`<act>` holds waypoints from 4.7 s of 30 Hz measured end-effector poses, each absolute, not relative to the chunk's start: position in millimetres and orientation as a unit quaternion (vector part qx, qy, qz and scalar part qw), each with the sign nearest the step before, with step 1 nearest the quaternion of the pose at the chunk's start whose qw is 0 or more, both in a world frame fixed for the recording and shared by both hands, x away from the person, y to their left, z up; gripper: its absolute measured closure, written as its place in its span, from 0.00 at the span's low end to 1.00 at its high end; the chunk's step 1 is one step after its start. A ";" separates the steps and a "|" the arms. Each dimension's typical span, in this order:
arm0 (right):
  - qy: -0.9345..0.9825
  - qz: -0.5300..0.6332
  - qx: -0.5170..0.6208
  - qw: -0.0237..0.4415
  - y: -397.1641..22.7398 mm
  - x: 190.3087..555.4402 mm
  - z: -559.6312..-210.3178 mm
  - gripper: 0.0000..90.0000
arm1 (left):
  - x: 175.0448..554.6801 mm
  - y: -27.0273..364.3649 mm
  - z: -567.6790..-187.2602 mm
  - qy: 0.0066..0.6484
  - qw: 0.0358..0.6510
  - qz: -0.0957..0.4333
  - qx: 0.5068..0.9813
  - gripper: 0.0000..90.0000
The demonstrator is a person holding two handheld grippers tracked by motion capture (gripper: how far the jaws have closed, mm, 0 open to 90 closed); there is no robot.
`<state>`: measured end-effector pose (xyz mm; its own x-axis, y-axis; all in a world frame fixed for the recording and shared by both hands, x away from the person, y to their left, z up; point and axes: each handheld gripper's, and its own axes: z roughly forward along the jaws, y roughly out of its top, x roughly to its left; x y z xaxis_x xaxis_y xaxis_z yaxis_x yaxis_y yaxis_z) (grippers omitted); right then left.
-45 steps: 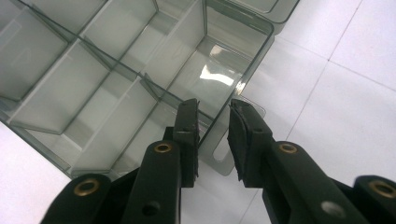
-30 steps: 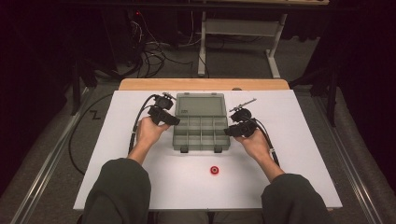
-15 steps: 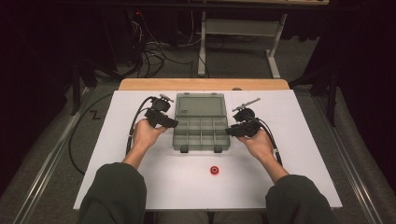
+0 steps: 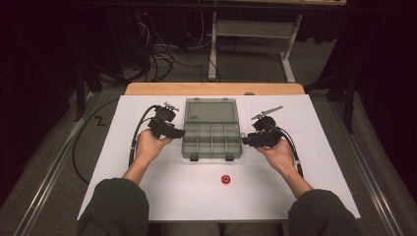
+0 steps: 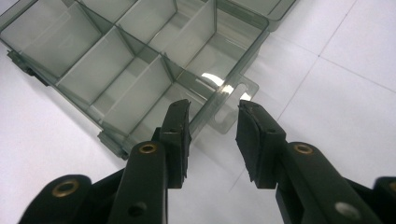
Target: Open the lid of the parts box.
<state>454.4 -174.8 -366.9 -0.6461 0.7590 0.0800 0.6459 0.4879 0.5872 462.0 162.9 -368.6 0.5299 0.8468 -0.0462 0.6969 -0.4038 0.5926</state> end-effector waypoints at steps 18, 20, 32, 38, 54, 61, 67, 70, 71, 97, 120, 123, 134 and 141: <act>0.853 0.311 0.409 0.097 -191.8 442.4 -367.0 0.68 | 443.4 172.3 -367.6 0.460 0.296 0.136 0.826 0.49; 0.853 0.312 0.407 0.097 -192.8 441.4 -367.0 0.68 | 441.6 174.7 -368.2 0.463 0.298 0.129 0.825 0.50; 0.855 0.313 0.401 0.099 -194.3 434.0 -367.8 0.66 | 433.2 178.3 -369.6 0.459 0.292 0.133 0.828 0.48; 0.855 0.318 0.398 0.100 -198.1 431.1 -369.2 0.65 | 429.2 178.7 -369.1 0.462 0.285 0.137 0.829 0.43; 0.850 0.334 0.392 0.107 -210.3 418.7 -371.2 0.61 | 415.4 182.1 -374.3 0.455 0.298 0.126 0.830 0.44; 0.846 0.343 0.392 0.111 -217.7 413.9 -372.1 0.60 | 410.9 186.4 -376.6 0.461 0.303 0.123 0.825 0.43; 0.842 0.352 0.393 0.116 -224.2 410.4 -371.3 0.59 | 405.5 189.4 -377.9 0.464 0.301 0.134 0.823 0.40; 0.842 0.352 0.392 0.118 -226.2 408.1 -372.4 0.59 | 402.3 190.6 -377.6 0.462 0.304 0.135 0.822 0.40; 0.842 0.353 0.391 0.119 -226.9 407.4 -372.9 0.59 | 401.2 190.9 -377.9 0.461 0.306 0.136 0.822 0.40; 0.831 0.370 0.394 0.132 -245.6 391.7 -379.8 0.57 | 380.8 203.6 -384.5 0.468 0.331 0.143 0.807 0.40; 0.821 0.390 0.390 0.147 -257.5 375.3 -386.6 0.54 | 359.7 209.6 -382.7 0.461 0.362 0.167 0.793 0.40; 0.819 0.393 0.390 0.148 -259.1 372.1 -387.3 0.54 | 357.8 208.7 -382.4 0.458 0.364 0.170 0.793 0.40; 0.812 0.403 0.396 0.148 -271.3 362.9 -394.1 0.52 | 347.8 211.9 -388.3 0.458 0.373 0.171 0.788 0.40; 0.805 0.410 0.401 0.153 -279.3 356.7 -399.5 0.51 | 340.0 213.4 -389.0 0.456 0.383 0.181 0.783 0.40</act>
